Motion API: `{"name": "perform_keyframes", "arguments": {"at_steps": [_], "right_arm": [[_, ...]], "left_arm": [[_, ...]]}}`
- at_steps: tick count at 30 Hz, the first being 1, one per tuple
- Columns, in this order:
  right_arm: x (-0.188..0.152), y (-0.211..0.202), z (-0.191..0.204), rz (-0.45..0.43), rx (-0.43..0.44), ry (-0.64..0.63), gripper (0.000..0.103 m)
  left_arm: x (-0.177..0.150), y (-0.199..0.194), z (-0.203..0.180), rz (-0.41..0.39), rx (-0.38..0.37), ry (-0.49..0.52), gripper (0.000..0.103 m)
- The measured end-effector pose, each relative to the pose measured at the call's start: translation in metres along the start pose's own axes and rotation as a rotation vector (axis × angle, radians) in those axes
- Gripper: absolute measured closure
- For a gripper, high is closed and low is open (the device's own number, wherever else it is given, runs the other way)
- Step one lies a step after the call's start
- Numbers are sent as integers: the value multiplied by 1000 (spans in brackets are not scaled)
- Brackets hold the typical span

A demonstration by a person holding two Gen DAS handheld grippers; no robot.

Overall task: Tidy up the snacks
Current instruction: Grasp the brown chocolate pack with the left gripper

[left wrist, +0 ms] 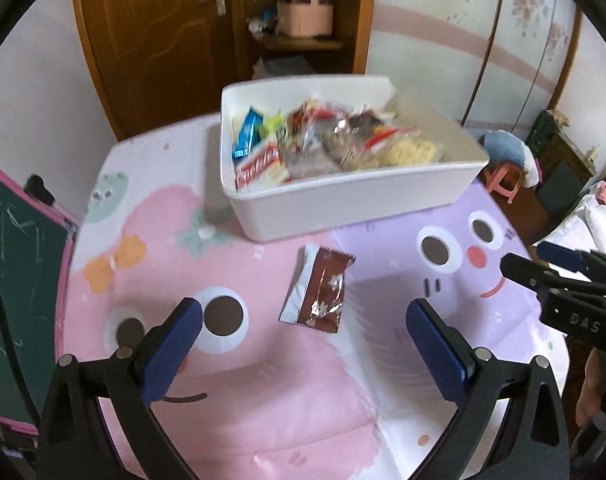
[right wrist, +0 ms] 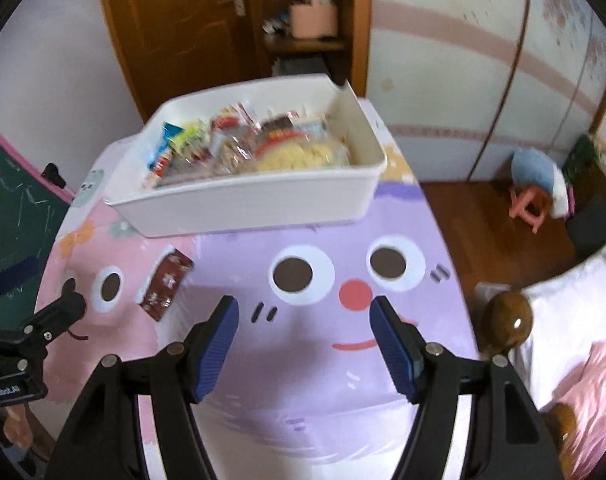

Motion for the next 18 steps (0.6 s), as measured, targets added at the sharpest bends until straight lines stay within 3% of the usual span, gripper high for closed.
{"name": "perform_keyframes", "arguments": {"at_steps": [10, 18], "right_arm": [[-18, 48, -1, 67, 60, 90, 35], [-22, 72, 6, 52, 53, 84, 35]], "left_arm": [[-3, 71, 0, 79, 10, -17, 3], [-5, 113, -9, 139, 6, 6, 18]]}}
Point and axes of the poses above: each gripper's, at about its wrist camera, not at the fingertips, and y roughly the way its jaws point, z to its left, x to its top, the point moved 9 cm from there along y, roughly the way its jaws point, and after that the axes turned 2 degrees about z, right-handed, at the moved point
